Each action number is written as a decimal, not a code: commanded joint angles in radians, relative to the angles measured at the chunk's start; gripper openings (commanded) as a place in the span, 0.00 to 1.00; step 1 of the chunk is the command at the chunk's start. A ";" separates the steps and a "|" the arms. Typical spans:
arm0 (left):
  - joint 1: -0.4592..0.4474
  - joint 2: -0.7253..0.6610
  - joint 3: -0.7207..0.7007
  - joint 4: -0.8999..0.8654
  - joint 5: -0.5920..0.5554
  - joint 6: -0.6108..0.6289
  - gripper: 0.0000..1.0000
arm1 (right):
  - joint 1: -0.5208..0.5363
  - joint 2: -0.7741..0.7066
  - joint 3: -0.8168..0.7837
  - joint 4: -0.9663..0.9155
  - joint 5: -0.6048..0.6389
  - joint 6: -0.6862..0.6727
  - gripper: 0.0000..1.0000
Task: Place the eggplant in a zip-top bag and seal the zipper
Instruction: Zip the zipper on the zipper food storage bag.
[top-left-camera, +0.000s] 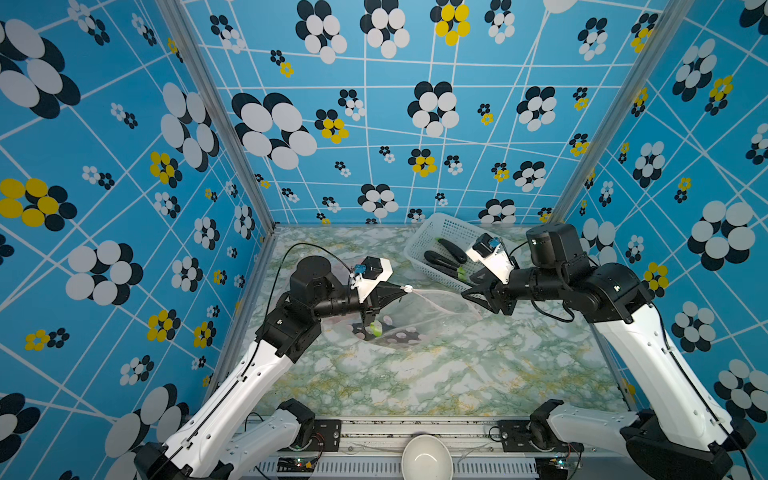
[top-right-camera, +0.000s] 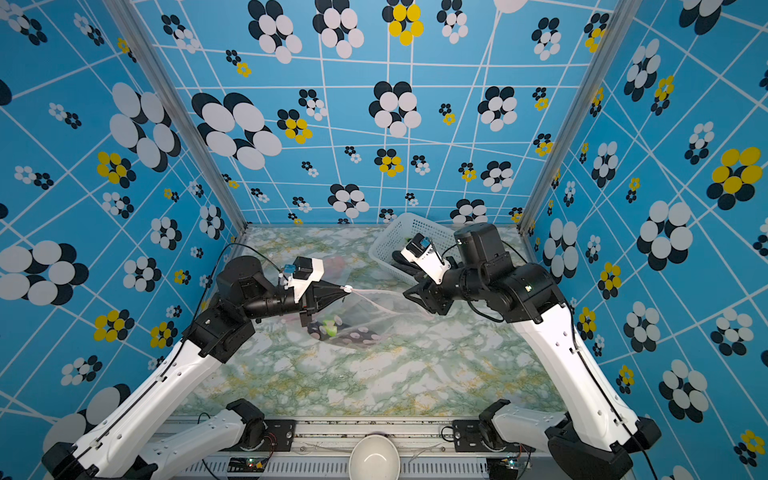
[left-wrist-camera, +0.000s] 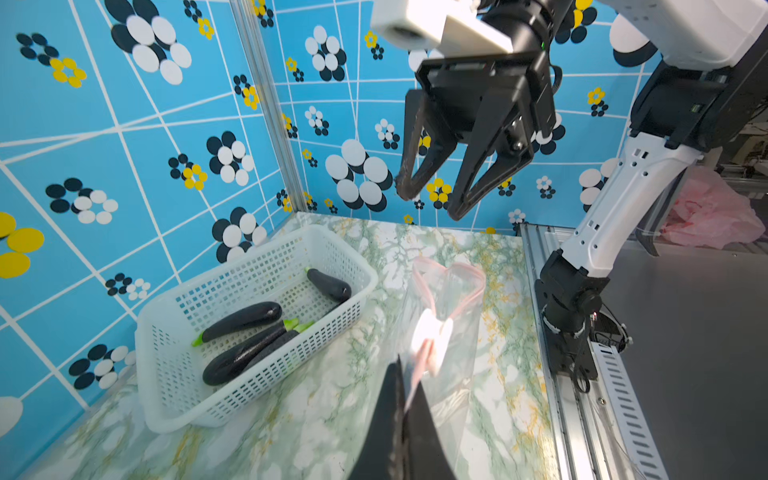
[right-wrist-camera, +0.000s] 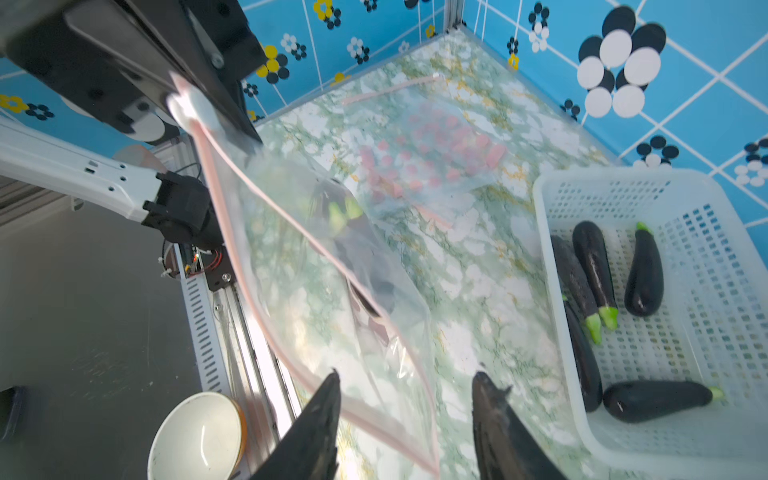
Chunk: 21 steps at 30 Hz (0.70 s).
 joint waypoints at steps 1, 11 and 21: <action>0.000 0.024 0.060 -0.176 -0.039 0.045 0.00 | 0.076 0.023 0.009 0.216 0.036 0.092 0.52; -0.003 0.111 0.197 -0.394 -0.123 0.006 0.00 | 0.202 0.066 -0.117 0.506 -0.067 0.178 0.53; -0.005 0.100 0.149 -0.268 -0.054 -0.009 0.00 | 0.209 0.090 -0.200 0.601 -0.185 0.193 0.53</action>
